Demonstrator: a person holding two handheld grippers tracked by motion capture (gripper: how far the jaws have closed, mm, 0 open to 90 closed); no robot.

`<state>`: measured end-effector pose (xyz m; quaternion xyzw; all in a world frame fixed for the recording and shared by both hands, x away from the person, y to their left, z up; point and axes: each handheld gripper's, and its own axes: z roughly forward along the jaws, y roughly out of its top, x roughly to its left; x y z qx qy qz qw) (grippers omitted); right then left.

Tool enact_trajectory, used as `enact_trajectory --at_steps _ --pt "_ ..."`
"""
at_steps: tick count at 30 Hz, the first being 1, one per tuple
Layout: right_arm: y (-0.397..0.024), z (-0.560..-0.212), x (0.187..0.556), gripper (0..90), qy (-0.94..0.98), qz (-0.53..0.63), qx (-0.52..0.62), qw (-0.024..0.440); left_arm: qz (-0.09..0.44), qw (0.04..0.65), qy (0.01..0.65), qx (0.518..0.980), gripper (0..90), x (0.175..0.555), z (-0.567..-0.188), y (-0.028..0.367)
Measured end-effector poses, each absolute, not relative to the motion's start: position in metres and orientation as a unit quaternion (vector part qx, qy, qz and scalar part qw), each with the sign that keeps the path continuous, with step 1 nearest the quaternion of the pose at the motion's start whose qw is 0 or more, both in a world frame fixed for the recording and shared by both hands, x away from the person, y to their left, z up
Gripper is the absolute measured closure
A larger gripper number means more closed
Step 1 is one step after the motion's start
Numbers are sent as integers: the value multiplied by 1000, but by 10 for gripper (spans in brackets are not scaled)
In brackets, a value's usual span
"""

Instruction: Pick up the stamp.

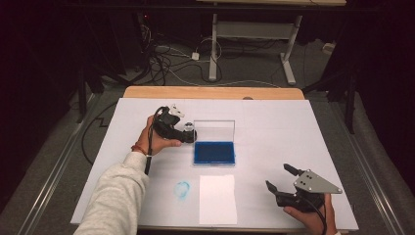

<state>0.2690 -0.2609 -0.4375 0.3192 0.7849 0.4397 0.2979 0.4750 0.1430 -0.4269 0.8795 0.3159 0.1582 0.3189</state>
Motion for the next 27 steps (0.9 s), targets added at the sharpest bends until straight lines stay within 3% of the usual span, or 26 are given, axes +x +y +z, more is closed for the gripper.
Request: enact_trajectory --at_steps 7,11,18,27 --pt "-259 -440 269 237 791 432 316 295 163 315 308 883 265 482 -434 129" --pt "-258 -441 269 249 794 434 315 287 158 308 290 892 358 482 -437 122" --pt "-258 -439 268 247 793 438 307 291 145 322 289 890 341 482 -430 134" --pt "-255 -440 268 247 796 435 305 291 143 315 287 893 423 483 -427 144"
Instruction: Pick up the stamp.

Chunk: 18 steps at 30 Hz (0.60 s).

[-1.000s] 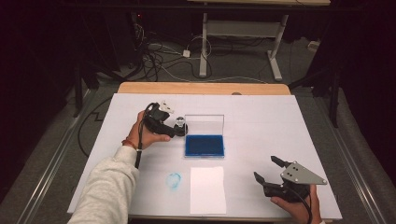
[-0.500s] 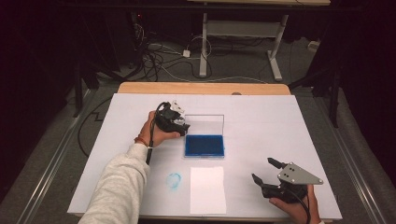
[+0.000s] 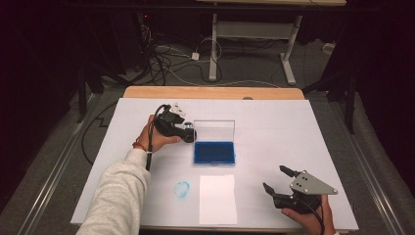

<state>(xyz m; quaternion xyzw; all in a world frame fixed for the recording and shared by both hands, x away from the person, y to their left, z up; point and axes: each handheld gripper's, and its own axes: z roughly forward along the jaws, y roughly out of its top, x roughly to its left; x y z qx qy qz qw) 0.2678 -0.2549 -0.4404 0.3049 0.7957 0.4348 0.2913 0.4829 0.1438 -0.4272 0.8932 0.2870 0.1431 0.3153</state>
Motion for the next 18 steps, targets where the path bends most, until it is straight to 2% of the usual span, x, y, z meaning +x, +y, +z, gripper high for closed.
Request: enact_trajectory --at_steps 7,11,12,18 --pt "-254 -442 268 249 799 432 305 288 167 306 284 893 439 484 -429 138" --pt "-254 -442 268 251 800 431 302 288 169 310 285 891 479 485 -430 137" --pt "-253 -443 268 251 800 431 303 287 166 313 285 891 513 485 -430 137" --pt "-252 -443 268 254 804 428 300 284 157 321 286 889 544 485 -432 138"
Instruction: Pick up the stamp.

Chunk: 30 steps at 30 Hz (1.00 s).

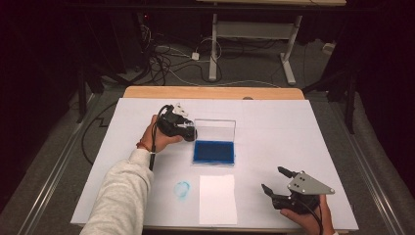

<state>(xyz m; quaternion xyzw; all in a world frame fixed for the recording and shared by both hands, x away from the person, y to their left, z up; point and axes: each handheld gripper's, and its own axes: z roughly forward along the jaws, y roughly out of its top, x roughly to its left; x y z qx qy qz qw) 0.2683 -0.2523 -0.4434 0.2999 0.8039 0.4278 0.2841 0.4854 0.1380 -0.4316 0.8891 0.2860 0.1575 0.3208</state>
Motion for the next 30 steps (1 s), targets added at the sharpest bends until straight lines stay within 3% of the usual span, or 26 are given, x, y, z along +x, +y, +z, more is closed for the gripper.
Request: enact_trajectory --at_steps 9,30 --pt "-252 -443 268 260 806 425 297 287 183 308 290 887 550 481 -430 137" --pt "-251 -442 268 257 804 423 298 292 215 386 290 849 551 421 -405 180"
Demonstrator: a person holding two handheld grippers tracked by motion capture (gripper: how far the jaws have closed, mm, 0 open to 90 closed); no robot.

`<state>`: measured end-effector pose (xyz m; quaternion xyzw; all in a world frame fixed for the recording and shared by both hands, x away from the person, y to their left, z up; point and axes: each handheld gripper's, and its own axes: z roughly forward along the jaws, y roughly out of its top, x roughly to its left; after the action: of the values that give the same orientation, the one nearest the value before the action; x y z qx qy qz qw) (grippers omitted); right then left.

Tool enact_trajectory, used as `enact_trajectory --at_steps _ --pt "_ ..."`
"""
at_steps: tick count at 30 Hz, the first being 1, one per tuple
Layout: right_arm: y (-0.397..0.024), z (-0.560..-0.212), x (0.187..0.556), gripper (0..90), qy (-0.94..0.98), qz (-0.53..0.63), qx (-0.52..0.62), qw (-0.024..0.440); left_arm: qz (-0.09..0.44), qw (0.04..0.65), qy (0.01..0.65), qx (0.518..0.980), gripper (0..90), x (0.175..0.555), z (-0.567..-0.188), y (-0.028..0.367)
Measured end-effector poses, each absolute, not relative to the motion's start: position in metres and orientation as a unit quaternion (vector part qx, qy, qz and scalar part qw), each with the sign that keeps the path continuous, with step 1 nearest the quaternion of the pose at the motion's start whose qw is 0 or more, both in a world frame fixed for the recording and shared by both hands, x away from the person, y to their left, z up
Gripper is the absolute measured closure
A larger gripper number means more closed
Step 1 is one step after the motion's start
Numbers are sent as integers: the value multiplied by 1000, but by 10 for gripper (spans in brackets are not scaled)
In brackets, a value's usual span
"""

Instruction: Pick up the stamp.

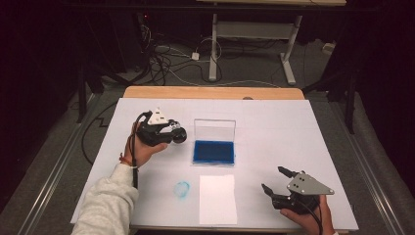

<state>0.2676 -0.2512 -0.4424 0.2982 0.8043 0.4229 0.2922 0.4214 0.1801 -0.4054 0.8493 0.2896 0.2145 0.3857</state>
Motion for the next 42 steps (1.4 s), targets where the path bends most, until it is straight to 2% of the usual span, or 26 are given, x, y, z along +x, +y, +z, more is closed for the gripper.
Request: enact_trajectory --at_steps 16,29,42 --pt "-251 -442 269 255 803 422 299 297 236 364 247 867 551 374 -391 177" --pt "-245 -440 275 242 804 424 285 303 212 393 219 868 551 342 -384 169" --pt "-236 -440 279 226 811 426 268 299 183 402 202 874 551 329 -386 157"
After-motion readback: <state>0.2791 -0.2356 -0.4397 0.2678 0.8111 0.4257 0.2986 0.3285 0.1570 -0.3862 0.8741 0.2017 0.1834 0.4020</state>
